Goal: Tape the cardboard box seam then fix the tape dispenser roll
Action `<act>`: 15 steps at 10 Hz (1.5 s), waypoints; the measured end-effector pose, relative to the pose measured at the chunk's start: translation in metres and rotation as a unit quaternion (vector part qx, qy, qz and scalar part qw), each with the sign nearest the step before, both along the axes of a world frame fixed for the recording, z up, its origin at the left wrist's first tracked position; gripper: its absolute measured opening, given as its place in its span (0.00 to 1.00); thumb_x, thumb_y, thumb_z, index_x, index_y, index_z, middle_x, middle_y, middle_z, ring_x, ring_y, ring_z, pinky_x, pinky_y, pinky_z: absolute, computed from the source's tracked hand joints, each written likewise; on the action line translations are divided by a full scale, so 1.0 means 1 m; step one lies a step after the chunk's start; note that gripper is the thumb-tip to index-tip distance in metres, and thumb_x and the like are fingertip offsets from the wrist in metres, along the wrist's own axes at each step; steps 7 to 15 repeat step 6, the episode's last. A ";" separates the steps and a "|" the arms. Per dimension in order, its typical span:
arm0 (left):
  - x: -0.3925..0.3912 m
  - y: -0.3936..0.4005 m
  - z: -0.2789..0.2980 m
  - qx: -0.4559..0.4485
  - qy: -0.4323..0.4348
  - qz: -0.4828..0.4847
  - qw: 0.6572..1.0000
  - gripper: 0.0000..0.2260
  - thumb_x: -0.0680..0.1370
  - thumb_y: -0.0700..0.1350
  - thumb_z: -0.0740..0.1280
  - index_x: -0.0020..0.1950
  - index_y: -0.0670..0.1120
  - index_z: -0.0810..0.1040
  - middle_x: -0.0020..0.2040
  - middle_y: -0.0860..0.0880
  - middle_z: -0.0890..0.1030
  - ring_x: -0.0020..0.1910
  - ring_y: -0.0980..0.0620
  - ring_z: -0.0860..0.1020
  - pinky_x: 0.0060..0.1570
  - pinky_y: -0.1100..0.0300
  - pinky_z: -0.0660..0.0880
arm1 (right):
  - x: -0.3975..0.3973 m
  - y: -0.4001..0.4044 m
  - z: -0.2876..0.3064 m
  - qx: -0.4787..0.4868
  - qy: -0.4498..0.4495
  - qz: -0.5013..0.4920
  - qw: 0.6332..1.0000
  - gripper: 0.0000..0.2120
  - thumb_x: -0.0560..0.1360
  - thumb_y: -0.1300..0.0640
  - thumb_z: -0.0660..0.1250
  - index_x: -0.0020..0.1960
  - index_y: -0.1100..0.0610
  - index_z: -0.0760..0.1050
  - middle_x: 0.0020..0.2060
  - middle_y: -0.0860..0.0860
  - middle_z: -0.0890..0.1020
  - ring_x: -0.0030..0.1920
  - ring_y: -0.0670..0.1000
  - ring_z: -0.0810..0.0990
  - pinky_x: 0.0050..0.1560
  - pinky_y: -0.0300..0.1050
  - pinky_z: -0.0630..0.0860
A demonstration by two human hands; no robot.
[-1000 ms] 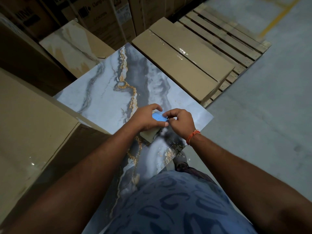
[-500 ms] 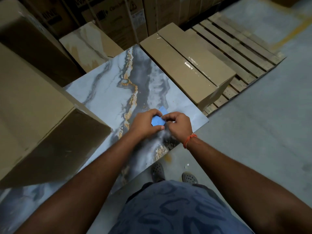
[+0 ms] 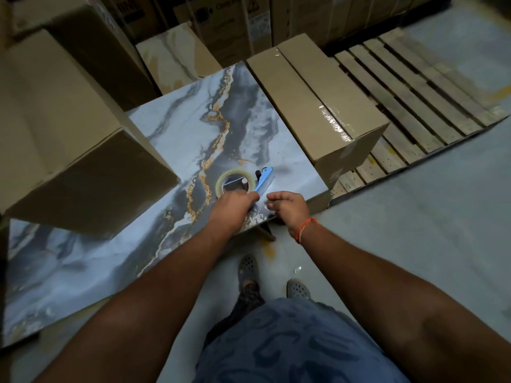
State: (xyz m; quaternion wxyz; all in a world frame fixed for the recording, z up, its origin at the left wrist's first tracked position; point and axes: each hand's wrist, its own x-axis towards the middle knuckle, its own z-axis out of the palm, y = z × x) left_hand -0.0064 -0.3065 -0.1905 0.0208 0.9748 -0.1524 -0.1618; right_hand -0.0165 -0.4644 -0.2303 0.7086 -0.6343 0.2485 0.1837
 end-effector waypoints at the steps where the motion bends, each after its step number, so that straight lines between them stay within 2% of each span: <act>1: -0.003 0.000 0.000 0.017 -0.007 -0.004 1.000 0.12 0.81 0.47 0.65 0.65 0.53 0.76 0.59 0.44 0.81 0.56 0.41 0.80 0.54 0.49 0.79 | 0.000 -0.008 0.000 -0.001 -0.007 0.001 1.000 0.13 0.72 0.74 0.69 0.49 0.58 0.83 0.45 0.57 0.84 0.46 0.53 0.82 0.41 0.37 0.79; 2: -0.008 0.000 -0.005 0.023 -0.017 0.006 1.000 0.16 0.82 0.46 0.65 0.70 0.55 0.75 0.60 0.44 0.80 0.57 0.41 0.80 0.55 0.48 0.79 | 0.002 -0.013 0.001 -0.008 -0.019 0.015 1.000 0.14 0.71 0.74 0.70 0.47 0.56 0.82 0.47 0.58 0.84 0.48 0.56 0.82 0.54 0.48 0.82; 3: -0.013 -0.002 -0.006 0.004 -0.021 0.026 0.999 0.19 0.81 0.42 0.65 0.72 0.55 0.74 0.62 0.44 0.79 0.59 0.40 0.79 0.55 0.47 0.79 | 0.004 -0.015 0.005 -0.020 -0.037 0.027 0.999 0.14 0.72 0.74 0.68 0.47 0.57 0.82 0.47 0.58 0.84 0.51 0.58 0.83 0.56 0.51 0.82; 4: -0.016 0.000 -0.008 -0.050 -0.030 0.053 0.997 0.22 0.78 0.37 0.67 0.70 0.53 0.77 0.64 0.46 0.78 0.61 0.41 0.79 0.56 0.48 0.79 | 0.007 -0.019 0.005 -0.036 -0.048 0.033 0.998 0.13 0.73 0.73 0.67 0.49 0.58 0.83 0.46 0.56 0.84 0.49 0.56 0.82 0.54 0.48 0.82; 5: -0.025 0.006 -0.003 -0.092 -0.052 0.081 0.991 0.20 0.76 0.39 0.69 0.68 0.51 0.80 0.69 0.48 0.77 0.65 0.42 0.78 0.60 0.47 0.79 | 0.007 -0.022 0.011 -0.087 -0.065 0.054 0.993 0.12 0.73 0.72 0.67 0.52 0.60 0.84 0.47 0.55 0.85 0.51 0.54 0.83 0.61 0.53 0.81; 6: -0.030 0.013 0.000 -0.132 -0.101 0.128 0.978 0.18 0.77 0.43 0.69 0.68 0.49 0.80 0.72 0.48 0.76 0.67 0.44 0.77 0.65 0.48 0.77 | 0.009 -0.018 0.016 -0.145 -0.107 0.065 0.982 0.12 0.74 0.71 0.67 0.51 0.60 0.84 0.49 0.56 0.86 0.54 0.55 0.84 0.64 0.54 0.80; 15: -0.030 0.013 0.000 -0.132 -0.101 0.128 0.978 0.18 0.77 0.43 0.69 0.68 0.49 0.80 0.72 0.48 0.76 0.67 0.44 0.77 0.65 0.48 0.77 | 0.009 -0.018 0.016 -0.145 -0.107 0.065 0.982 0.12 0.74 0.71 0.67 0.51 0.60 0.84 0.49 0.56 0.86 0.54 0.55 0.84 0.64 0.54 0.80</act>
